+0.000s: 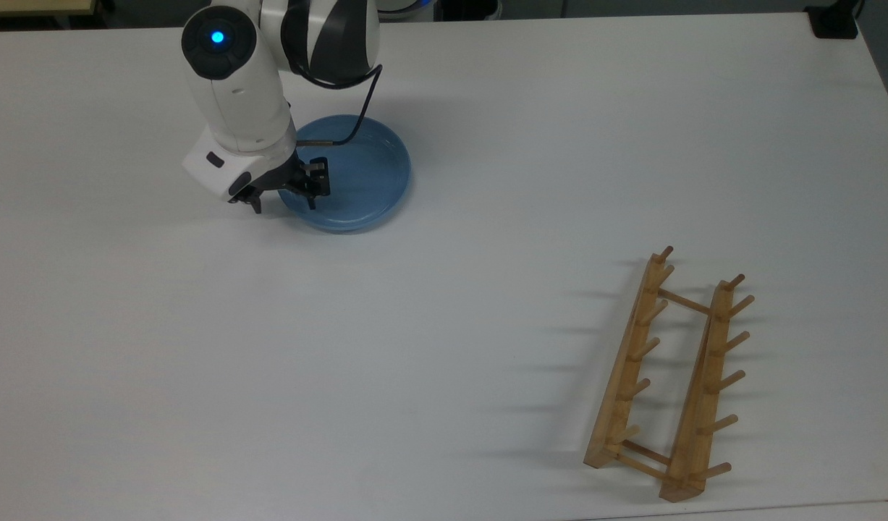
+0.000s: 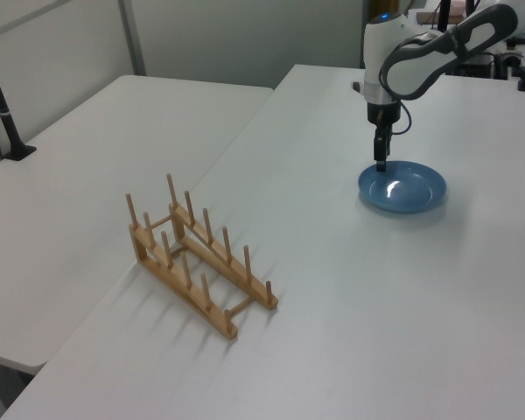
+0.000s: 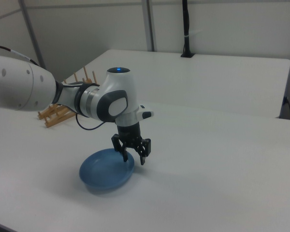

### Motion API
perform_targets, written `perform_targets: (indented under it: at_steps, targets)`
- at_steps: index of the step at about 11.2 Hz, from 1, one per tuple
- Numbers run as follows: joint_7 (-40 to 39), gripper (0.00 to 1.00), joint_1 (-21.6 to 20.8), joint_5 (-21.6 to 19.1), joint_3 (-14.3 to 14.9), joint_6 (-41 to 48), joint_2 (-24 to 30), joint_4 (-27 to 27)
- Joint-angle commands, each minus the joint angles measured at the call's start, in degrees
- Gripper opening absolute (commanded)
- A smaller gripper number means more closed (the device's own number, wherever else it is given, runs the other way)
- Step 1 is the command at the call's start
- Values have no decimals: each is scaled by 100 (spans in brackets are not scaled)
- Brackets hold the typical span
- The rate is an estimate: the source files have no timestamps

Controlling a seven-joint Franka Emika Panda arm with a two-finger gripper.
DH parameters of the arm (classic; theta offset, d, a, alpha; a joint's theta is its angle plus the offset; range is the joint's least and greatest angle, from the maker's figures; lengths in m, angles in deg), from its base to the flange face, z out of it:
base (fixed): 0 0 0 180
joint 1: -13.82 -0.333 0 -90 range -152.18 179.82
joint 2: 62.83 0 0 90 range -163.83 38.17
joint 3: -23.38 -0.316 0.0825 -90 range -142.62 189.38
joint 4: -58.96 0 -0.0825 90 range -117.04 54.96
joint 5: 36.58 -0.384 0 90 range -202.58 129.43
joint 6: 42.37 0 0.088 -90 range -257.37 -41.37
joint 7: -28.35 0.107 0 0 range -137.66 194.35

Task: Place plate in plate rack
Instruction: 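Close the gripper on the plate rim and tilt the plate up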

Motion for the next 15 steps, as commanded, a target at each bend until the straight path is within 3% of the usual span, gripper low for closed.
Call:
perform_targets:
  at_steps: [1, 3, 4, 10, 13, 15]
  targets:
    - [348, 20, -67, 113, 2, -203, -58, 19]
    - [366, 2, -146, 113, -16, -203, -66, 19]
    - [401, 0, -164, 113, -16, -195, -58, 19]
    - [823, 0, -252, 43, -51, -81, 363, 273]
    - [1242, 0, -278, 25, -86, 34, 426, 808]
    - [1464, 0, -270, 34, -261, -36, 417, 1169]
